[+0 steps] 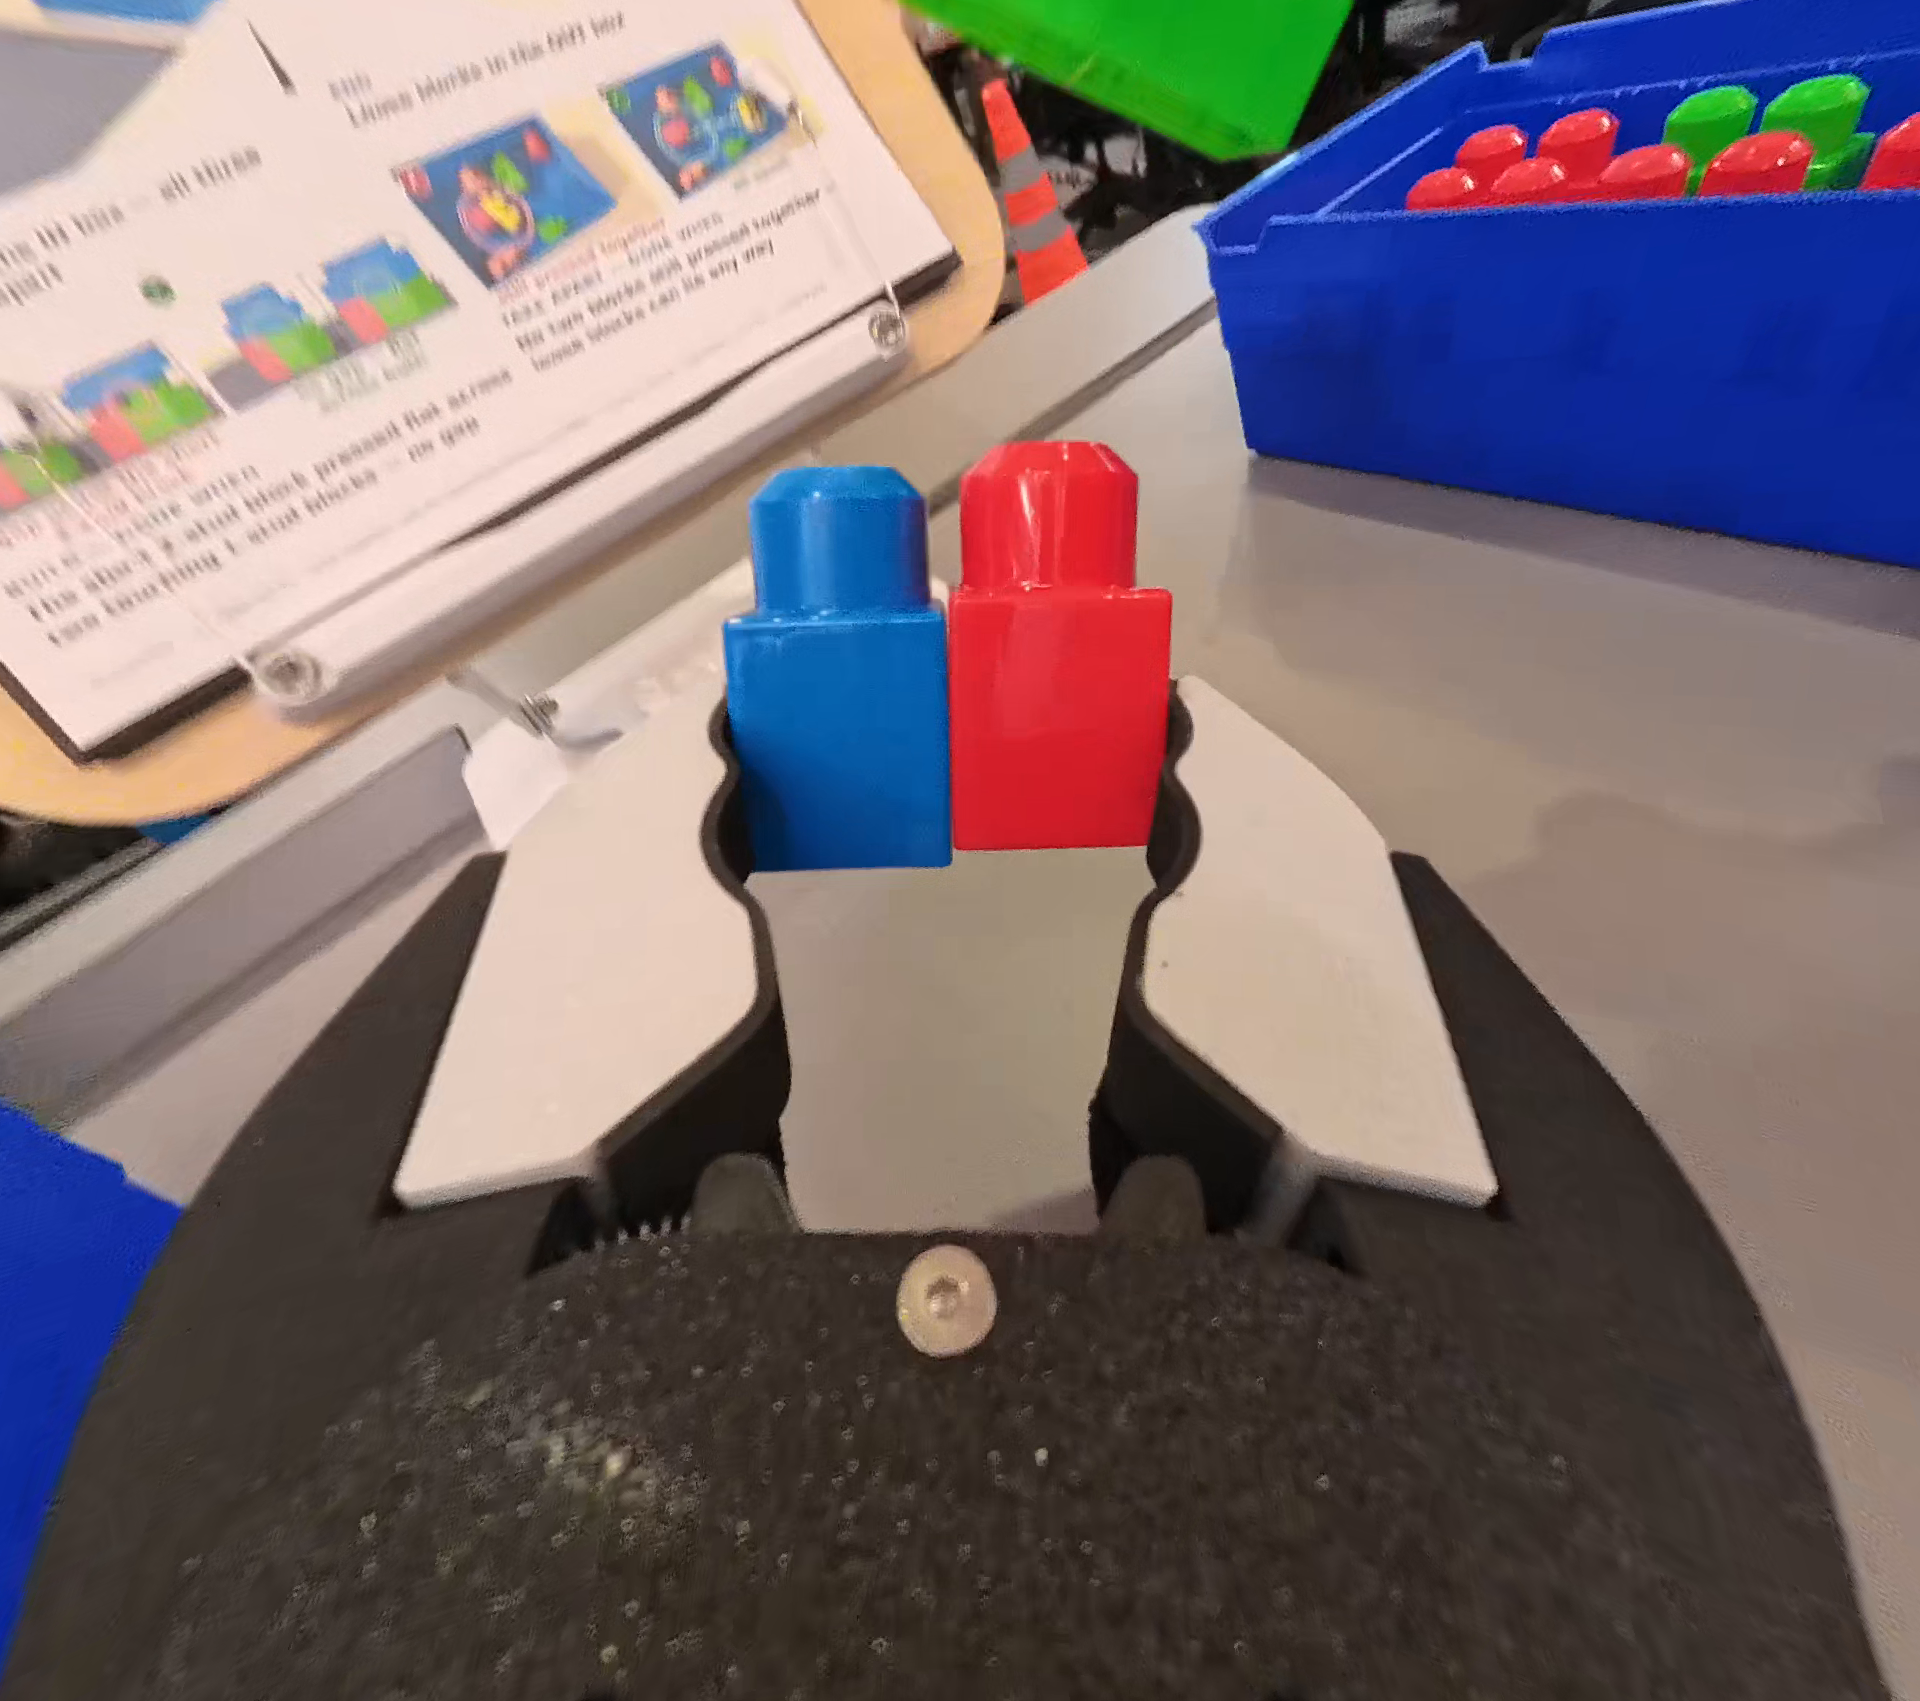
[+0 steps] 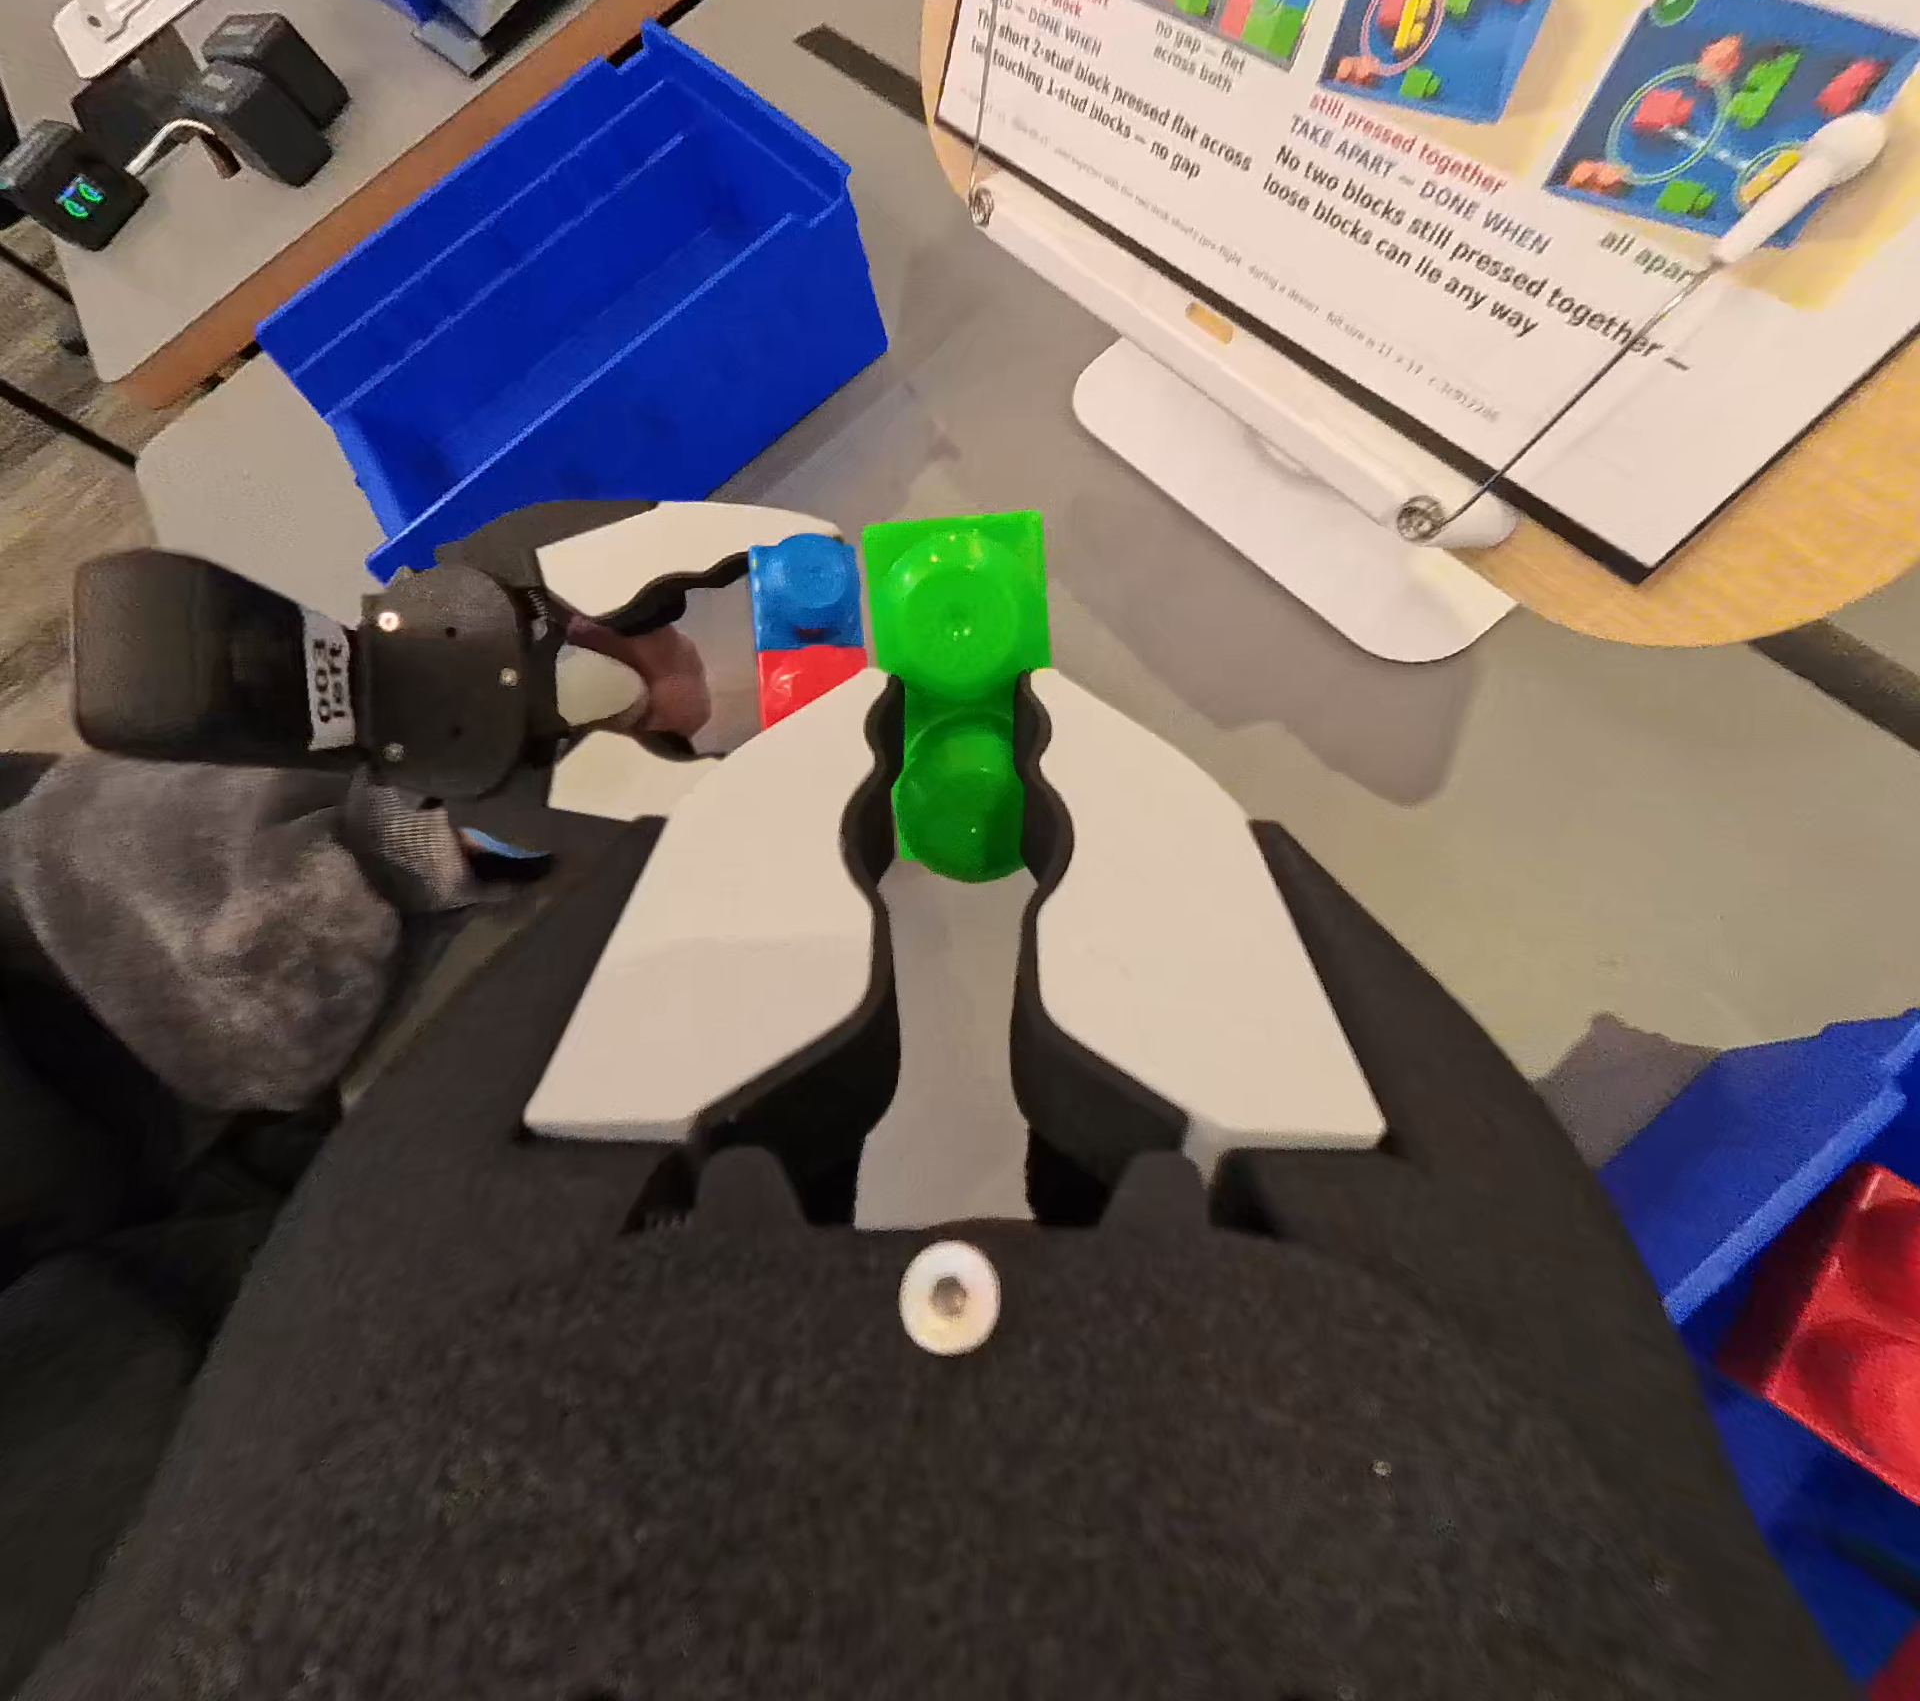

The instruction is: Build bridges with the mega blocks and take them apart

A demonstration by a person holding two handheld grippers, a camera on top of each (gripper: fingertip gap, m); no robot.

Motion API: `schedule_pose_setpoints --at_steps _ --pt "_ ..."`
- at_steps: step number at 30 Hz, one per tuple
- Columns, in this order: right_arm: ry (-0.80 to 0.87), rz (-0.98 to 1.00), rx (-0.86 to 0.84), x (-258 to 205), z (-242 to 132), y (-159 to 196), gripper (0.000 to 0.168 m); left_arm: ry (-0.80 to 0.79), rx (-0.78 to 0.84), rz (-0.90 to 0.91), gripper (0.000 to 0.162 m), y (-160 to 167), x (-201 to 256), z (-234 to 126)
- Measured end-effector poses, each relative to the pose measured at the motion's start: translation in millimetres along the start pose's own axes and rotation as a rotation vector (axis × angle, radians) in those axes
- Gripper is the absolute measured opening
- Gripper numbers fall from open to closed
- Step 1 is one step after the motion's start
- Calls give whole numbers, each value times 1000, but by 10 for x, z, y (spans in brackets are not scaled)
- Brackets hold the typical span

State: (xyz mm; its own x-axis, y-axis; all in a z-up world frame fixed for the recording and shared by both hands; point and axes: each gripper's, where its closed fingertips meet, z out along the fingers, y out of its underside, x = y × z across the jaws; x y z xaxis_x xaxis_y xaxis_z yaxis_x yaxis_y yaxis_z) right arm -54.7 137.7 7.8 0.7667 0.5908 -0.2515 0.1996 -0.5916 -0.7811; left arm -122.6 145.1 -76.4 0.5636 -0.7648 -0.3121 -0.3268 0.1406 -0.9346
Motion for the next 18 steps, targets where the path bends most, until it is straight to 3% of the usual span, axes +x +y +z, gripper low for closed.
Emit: schedule_pose_setpoints --at_steps 7,18 --pt "-105 69 -204 -190 158 -85 18 -49 78 163 74 -226 41 304" --pt "-28 45 -326 -217 285 7 18 10 143 51 74 -328 13 224"
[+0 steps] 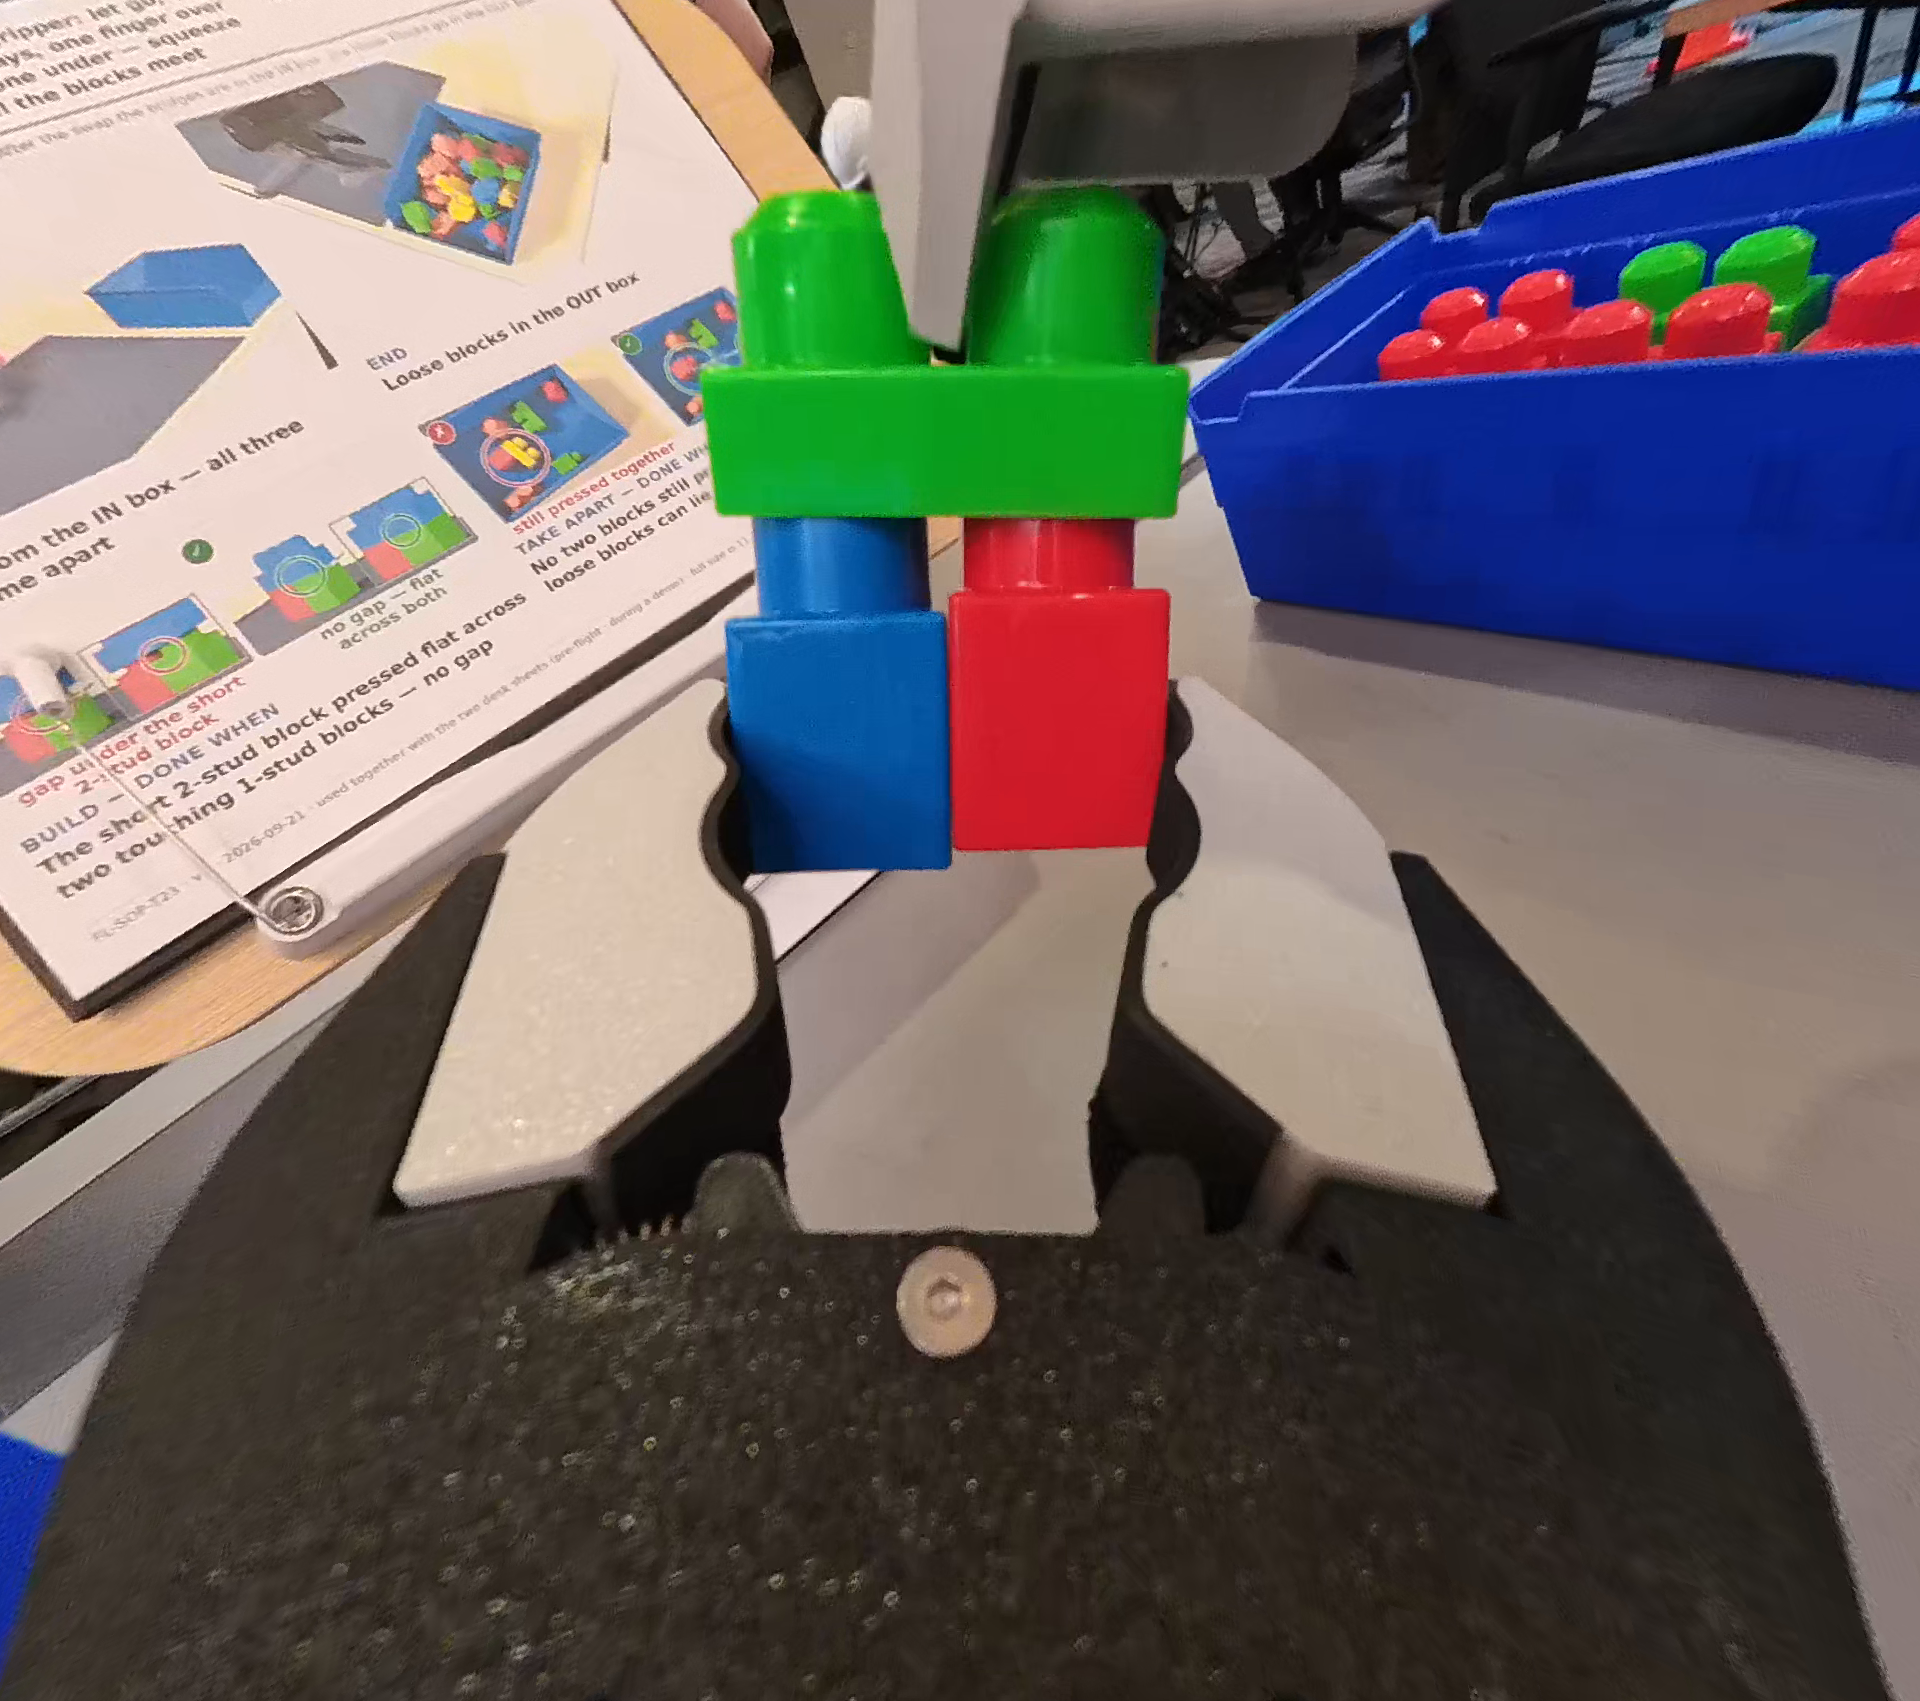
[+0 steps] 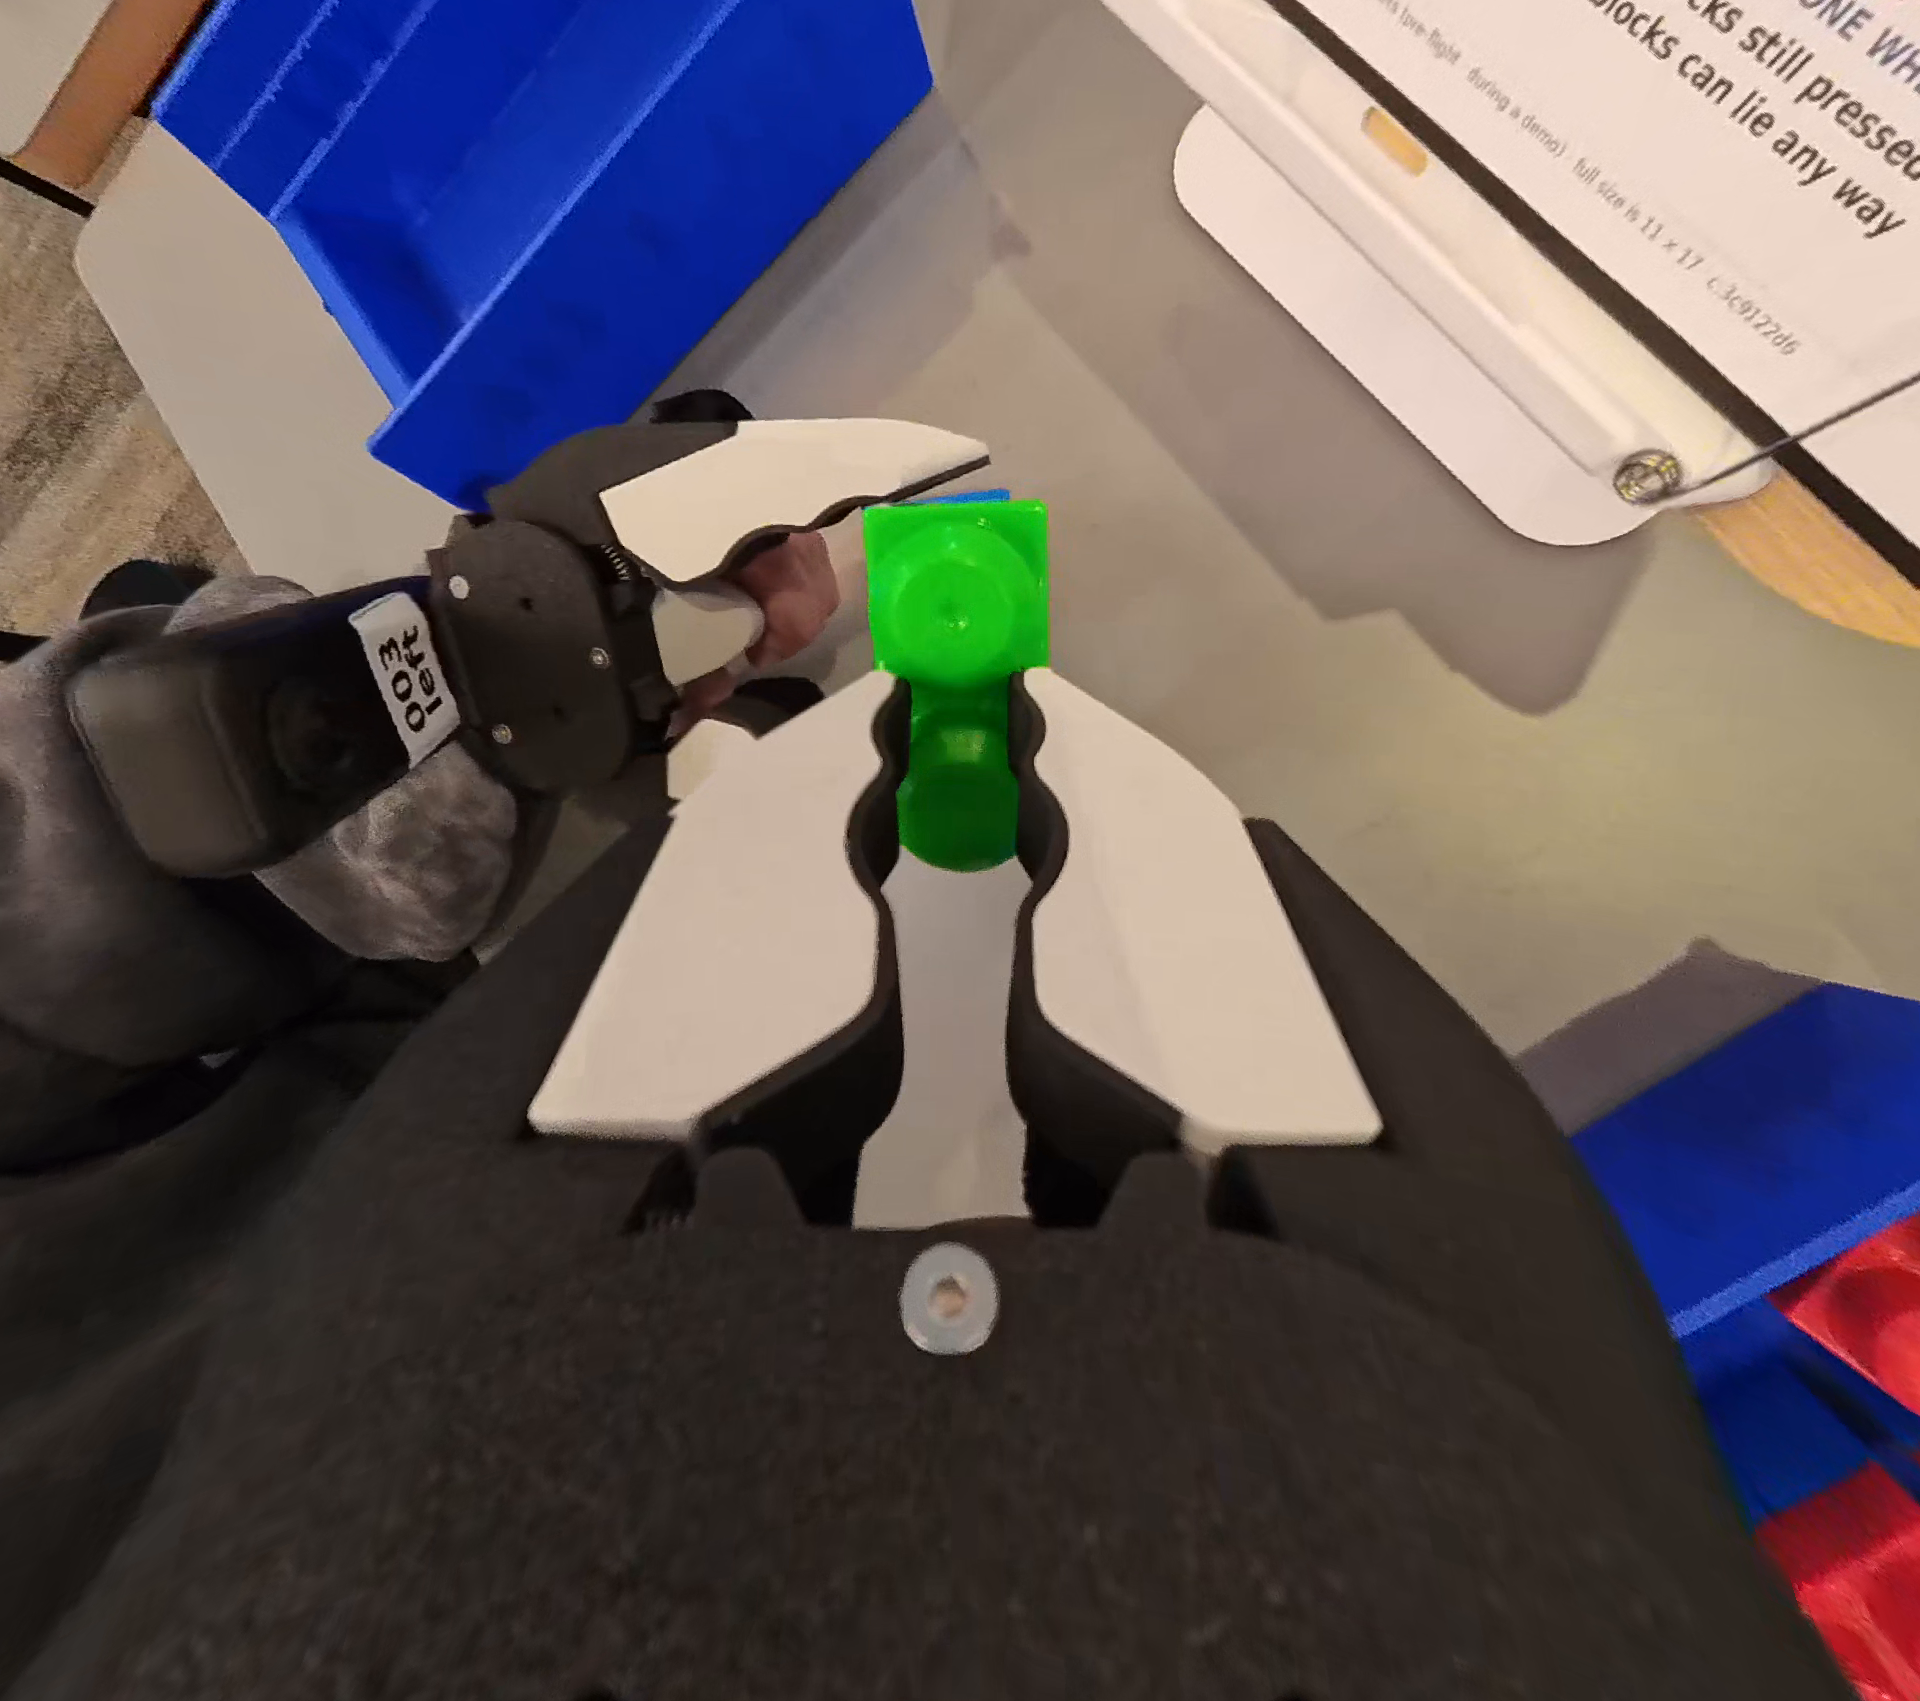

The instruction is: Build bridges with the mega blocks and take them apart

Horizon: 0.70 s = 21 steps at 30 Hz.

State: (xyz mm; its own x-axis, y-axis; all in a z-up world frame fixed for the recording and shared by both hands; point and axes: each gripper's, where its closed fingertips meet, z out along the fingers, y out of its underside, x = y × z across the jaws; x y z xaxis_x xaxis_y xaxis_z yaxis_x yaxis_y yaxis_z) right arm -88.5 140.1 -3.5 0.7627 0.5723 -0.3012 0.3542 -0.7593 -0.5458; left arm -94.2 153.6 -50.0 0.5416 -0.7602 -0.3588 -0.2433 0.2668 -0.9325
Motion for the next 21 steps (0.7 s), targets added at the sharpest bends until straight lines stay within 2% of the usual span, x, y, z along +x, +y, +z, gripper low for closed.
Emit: schedule_pose_setpoints --at_steps 11,21 --pt "-209 64 -23 -119 -14 13 17 58 53 -31 74 -121 53 -93" --pt "-224 71 15 -94 17 19 17 70 40 -79 74 -127 59 -85"
